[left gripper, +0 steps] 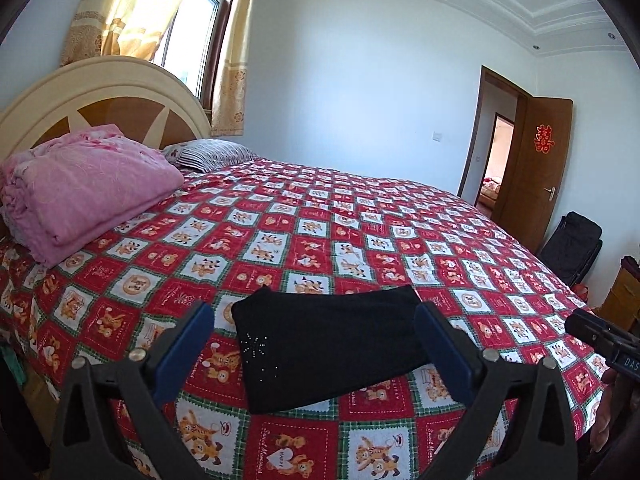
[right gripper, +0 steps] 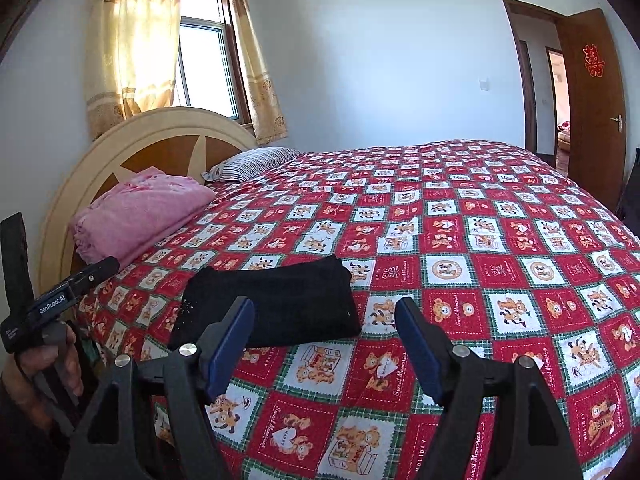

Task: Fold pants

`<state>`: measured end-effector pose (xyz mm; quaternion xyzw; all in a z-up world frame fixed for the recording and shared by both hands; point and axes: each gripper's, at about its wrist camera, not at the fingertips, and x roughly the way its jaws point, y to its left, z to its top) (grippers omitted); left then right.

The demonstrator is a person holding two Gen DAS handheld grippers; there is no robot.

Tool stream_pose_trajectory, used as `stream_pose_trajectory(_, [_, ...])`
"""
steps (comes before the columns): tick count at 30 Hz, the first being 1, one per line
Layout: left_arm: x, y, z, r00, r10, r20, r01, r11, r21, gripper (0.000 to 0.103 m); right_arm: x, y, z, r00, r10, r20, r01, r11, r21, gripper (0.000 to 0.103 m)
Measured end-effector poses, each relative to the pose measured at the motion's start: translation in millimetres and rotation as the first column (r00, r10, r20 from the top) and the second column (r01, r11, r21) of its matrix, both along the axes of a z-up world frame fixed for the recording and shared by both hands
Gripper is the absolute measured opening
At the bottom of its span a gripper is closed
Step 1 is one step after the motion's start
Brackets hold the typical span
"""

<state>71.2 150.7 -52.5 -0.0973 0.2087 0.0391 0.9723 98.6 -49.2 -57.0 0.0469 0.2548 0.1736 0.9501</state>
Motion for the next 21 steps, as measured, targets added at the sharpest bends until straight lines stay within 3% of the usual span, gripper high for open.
stream_pose_trajectory(21, [-2.3,-3.1,2.4,1.000,0.007,0.000,-0.007,1.000,0.027,0.103,-8.8,4.4,7.3,0.999,0.008,0.039,-0.007,1.000,-0.023,0.076])
